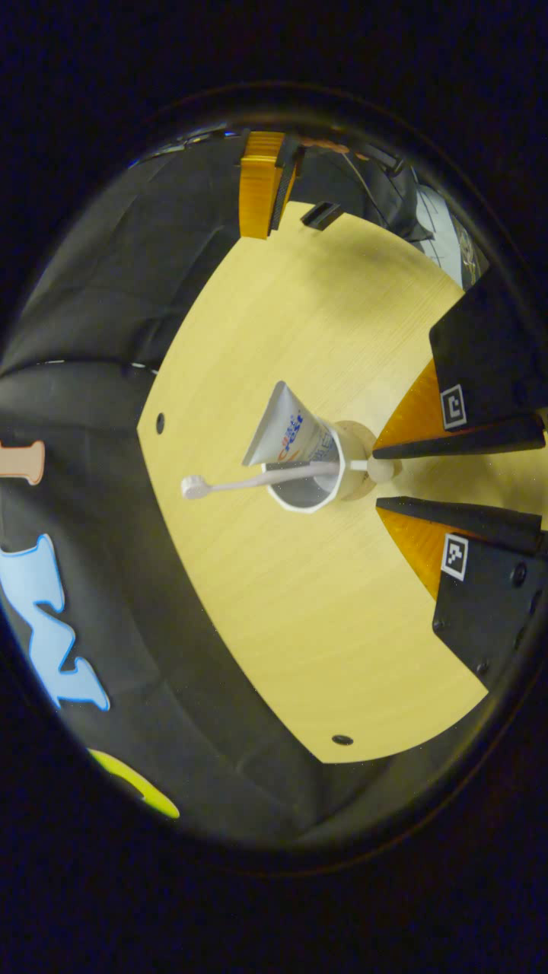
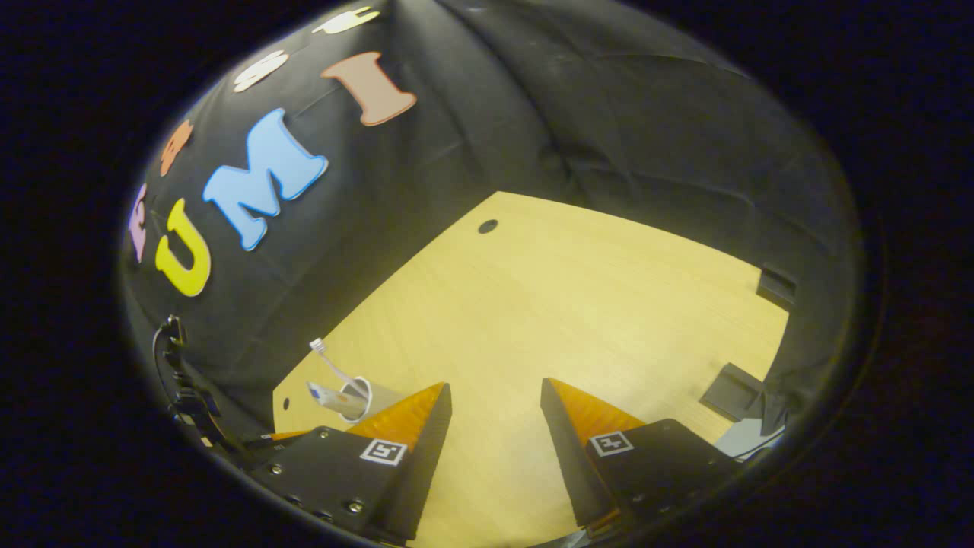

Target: Put the toothbrush and toothpaste on the desktop into the cup, then pick up the cup and place it on the coaster on the desktop.

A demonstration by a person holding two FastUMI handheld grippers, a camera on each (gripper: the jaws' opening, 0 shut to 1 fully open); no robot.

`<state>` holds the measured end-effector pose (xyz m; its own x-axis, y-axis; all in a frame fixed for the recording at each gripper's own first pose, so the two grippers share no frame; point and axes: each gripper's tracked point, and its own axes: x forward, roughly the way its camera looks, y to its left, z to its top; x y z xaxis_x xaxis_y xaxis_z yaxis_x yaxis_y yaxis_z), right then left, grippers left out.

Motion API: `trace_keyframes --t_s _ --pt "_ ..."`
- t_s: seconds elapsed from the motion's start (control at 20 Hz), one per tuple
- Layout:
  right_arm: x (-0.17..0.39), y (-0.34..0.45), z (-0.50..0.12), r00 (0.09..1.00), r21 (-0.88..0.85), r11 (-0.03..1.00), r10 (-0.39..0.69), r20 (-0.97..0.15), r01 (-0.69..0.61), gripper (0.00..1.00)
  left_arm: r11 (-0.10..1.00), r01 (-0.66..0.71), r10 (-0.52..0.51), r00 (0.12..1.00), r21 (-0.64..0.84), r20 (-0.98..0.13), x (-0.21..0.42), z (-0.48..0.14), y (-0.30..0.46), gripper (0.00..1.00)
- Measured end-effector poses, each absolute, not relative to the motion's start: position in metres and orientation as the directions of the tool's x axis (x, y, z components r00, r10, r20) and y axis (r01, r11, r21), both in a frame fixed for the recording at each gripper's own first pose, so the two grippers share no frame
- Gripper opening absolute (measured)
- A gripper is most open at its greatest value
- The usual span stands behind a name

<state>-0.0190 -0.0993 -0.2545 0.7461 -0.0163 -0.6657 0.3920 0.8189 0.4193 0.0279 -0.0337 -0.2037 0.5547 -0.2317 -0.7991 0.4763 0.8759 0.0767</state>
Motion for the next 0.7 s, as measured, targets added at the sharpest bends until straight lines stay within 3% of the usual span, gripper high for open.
trace_keyframes --t_s 0.1,0.2,0.25,0.35,0.7 --pt "-0.004 -0.075 -0.235 0.768 0.409 0.861 0.035 -0.639 0.301 0.73 0.907 0.412 -0.218 0.636 0.088 -0.74 0.026 -0.167 -0.017 0.41" --pt "0.01 -0.049 -0.213 0.791 0.39 0.899 0.088 -0.606 0.199 0.73 0.933 0.343 -0.188 0.717 0.105 -0.672 0.017 -0.125 0.002 0.36" --pt "0.014 -0.034 -0.2 0.802 0.379 0.914 0.115 -0.586 0.146 0.72 0.945 0.307 -0.166 0.755 0.117 -0.634 0.019 -0.114 0.01 0.41" --pt "0.021 -0.006 -0.173 0.824 0.351 0.935 0.168 -0.541 0.04 0.73 0.964 0.233 -0.125 0.822 0.127 -0.555 0.02 -0.081 0.028 0.41" --pt "0.029 0.062 -0.091 0.885 0.221 0.951 0.286 -0.369 -0.215 0.72 0.999 0.008 0.003 0.963 0.042 -0.27 0.013 0.038 0.073 0.41"
